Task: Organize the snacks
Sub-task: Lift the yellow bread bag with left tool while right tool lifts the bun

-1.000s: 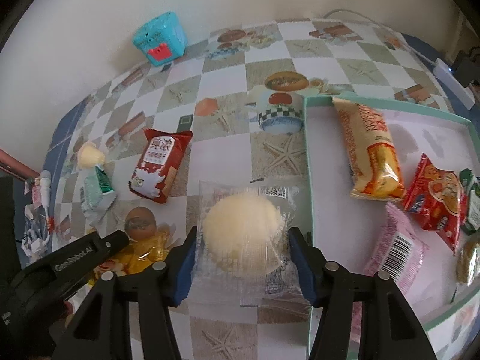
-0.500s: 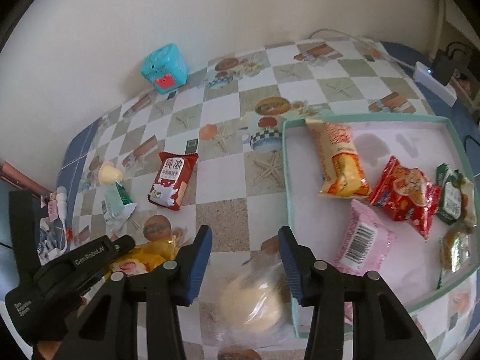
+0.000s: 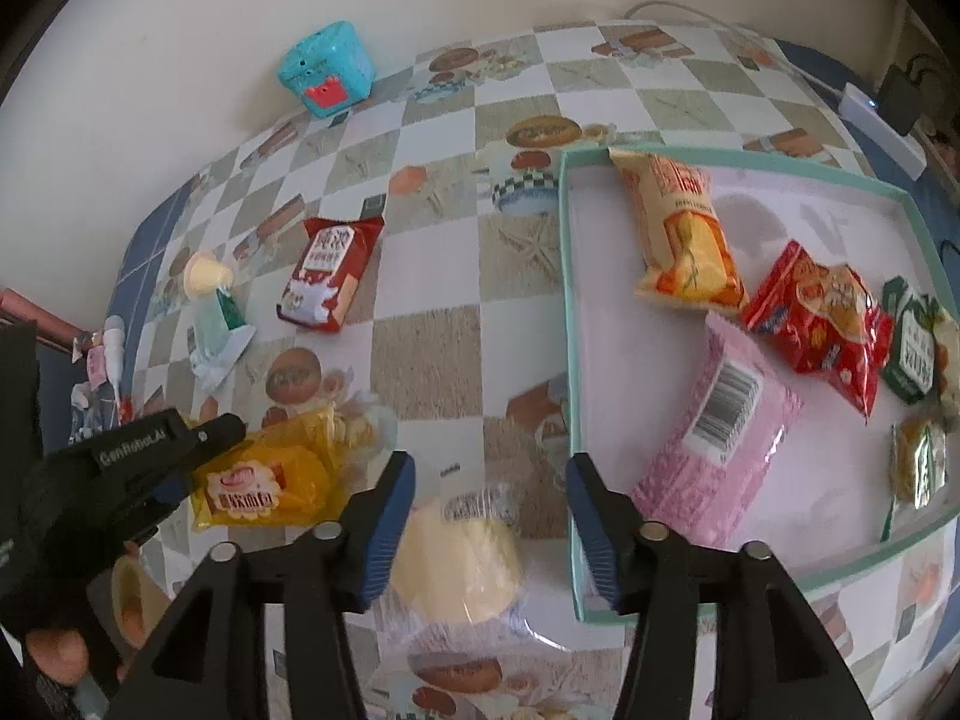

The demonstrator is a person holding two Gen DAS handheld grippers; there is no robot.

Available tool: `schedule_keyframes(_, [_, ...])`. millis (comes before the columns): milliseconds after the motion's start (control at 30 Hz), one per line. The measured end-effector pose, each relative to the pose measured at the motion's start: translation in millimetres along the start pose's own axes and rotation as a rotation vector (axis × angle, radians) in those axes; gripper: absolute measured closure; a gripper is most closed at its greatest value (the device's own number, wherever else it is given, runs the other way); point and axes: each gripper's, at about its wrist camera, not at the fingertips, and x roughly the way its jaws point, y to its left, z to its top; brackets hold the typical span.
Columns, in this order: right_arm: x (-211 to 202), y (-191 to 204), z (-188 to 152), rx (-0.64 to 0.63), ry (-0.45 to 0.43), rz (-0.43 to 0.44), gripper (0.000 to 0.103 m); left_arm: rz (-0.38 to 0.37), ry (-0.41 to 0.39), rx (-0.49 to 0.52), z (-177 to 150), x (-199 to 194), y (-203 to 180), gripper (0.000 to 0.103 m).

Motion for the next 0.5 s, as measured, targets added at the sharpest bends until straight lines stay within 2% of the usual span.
schedule_keyframes(100, [-1, 0, -4, -0.003, 0.008, 0.01, 0.043, -0.003, 0.014, -0.045, 2, 4, 10, 0.036])
schedule_keyframes(200, [0, 0, -6, -0.006, 0.015, 0.012, 0.039, -0.02, 0.012, -0.078, 3, -1, 16, 0.031])
schedule_keyframes(300, [2, 1, -9, -0.013, 0.024, 0.011, 0.037, 0.005, -0.003, -0.084, -1, -7, 18, 0.02])
schedule_keyframes(433, [3, 5, -14, -0.036, 0.036, 0.014, 0.033, -0.007, 0.01, -0.115, -8, -12, 24, 0.019])
schedule_keyframes(467, [3, 6, -15, -0.04, 0.038, 0.015, 0.031, -0.008, 0.012, -0.127, -11, -13, 26, 0.019])
schedule_keyframes(500, [4, 7, -16, -0.044, 0.041, 0.015, 0.024, -0.01, 0.013, -0.14, -15, -15, 29, 0.018])
